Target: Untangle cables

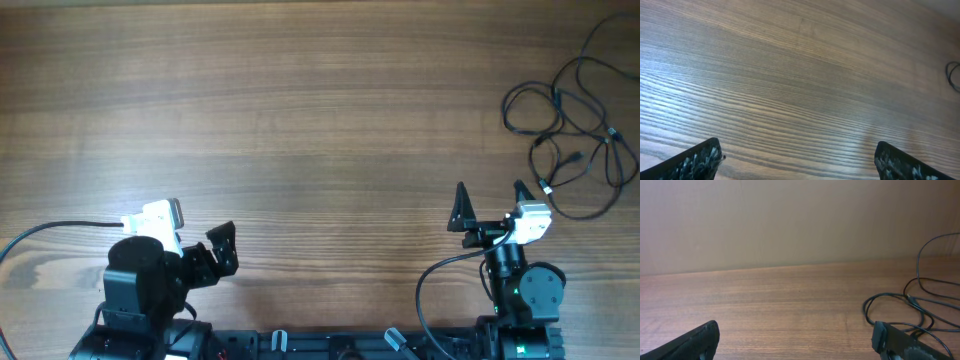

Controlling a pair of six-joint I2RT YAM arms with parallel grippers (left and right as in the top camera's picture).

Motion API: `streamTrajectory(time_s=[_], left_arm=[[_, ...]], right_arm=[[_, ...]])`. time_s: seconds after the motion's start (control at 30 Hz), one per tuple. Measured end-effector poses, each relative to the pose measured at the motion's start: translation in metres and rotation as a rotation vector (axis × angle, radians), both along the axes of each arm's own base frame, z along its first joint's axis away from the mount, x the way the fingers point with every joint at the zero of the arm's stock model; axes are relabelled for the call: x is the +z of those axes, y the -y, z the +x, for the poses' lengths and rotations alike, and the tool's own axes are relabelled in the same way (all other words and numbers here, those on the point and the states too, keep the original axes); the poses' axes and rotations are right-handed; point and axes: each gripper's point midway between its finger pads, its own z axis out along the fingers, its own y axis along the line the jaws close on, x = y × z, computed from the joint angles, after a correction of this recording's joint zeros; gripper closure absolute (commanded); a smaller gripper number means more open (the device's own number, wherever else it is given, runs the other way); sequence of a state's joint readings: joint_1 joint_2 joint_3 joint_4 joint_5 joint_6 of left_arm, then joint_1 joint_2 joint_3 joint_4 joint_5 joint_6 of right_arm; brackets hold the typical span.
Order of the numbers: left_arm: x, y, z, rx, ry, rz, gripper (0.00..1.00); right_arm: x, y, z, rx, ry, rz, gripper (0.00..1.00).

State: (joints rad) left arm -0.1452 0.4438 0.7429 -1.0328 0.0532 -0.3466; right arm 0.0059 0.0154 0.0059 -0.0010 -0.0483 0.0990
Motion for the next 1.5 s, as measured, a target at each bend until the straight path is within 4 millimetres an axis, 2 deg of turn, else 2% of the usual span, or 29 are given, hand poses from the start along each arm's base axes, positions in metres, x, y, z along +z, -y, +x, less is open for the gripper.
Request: streamTrajectory(time_s=[1.3,1.5], left_arm=[[-0.002,-0.001,-0.001,0.002,-0.004,0.003,0.0],[0.018,0.0,0.029,0.021,0.235,-0.029,0.0]], right_arm=[[0.0,0.0,0.0,0.0,0.0,0.0,0.0],[0.0,0.0,0.0,0.0,0.0,0.0,0.0]])
